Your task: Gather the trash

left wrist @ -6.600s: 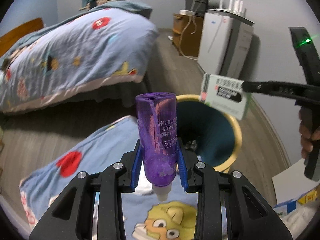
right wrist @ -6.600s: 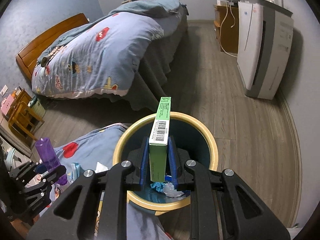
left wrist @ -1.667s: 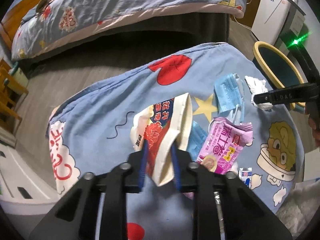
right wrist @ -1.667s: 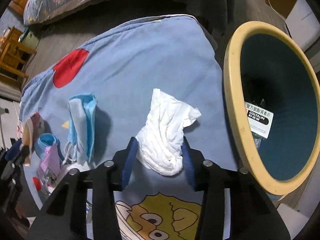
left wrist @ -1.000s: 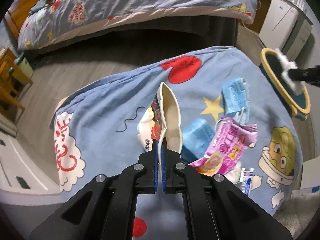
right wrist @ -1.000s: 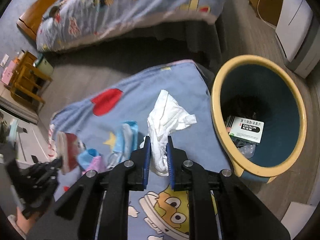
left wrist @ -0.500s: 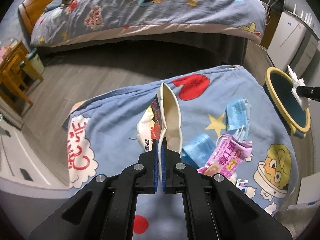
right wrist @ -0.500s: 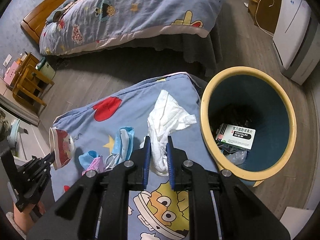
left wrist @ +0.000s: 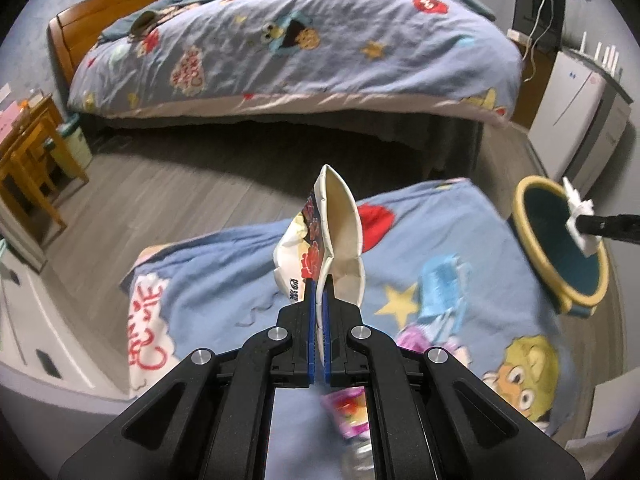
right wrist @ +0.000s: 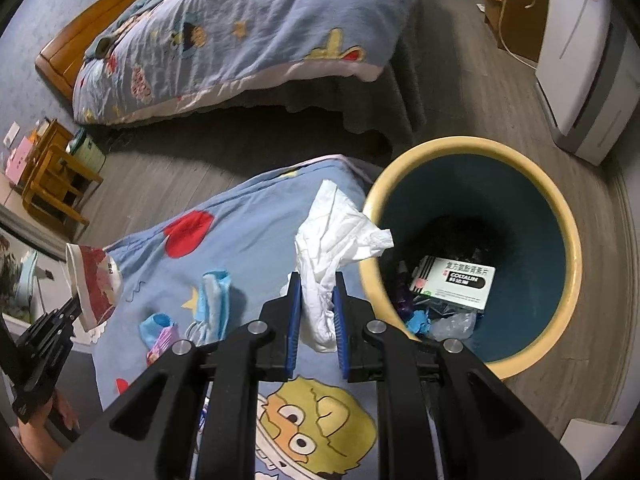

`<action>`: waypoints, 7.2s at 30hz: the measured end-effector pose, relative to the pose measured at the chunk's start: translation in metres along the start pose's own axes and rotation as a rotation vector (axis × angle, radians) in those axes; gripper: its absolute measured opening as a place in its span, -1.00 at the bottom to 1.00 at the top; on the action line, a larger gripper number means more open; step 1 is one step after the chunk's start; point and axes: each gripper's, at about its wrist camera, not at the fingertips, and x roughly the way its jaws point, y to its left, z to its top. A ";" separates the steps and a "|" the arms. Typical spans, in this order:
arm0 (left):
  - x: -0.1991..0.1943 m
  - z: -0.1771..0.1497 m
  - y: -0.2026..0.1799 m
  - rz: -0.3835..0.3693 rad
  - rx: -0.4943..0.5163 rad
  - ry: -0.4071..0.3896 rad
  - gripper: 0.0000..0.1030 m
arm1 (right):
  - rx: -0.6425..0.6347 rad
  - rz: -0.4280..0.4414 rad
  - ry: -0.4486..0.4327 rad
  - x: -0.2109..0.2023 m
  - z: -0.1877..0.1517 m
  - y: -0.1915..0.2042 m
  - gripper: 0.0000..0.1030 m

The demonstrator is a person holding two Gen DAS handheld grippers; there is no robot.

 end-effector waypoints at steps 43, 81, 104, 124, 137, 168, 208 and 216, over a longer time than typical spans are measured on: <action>0.030 0.052 -0.194 -0.193 0.227 -0.004 -0.93 | 0.252 -0.004 -0.131 -0.033 0.025 -0.138 -0.72; 0.008 0.032 -0.236 -0.273 0.332 -0.039 0.49 | 0.443 -0.066 -0.117 -0.028 0.013 -0.174 0.66; -0.069 -0.020 -0.006 -0.012 0.067 -0.082 0.88 | 0.114 -0.040 -0.084 -0.038 -0.033 0.011 0.89; 0.020 -0.070 -0.047 -0.080 0.246 0.106 0.62 | 0.053 -0.039 0.053 0.052 -0.035 0.063 0.89; 0.044 -0.070 -0.043 -0.131 0.167 0.179 -0.56 | 0.023 0.107 0.130 0.094 -0.035 0.081 0.21; -0.017 -0.030 -0.019 -0.193 0.079 -0.021 -0.99 | 0.001 0.214 -0.015 0.029 -0.021 0.104 -0.76; -0.004 -0.022 -0.069 -0.151 0.146 -0.008 -0.99 | -0.056 0.081 -0.149 -0.064 -0.010 0.008 -0.76; 0.001 -0.026 -0.111 -0.170 0.228 -0.003 -0.99 | -0.008 0.085 -0.162 -0.069 -0.006 -0.028 -0.76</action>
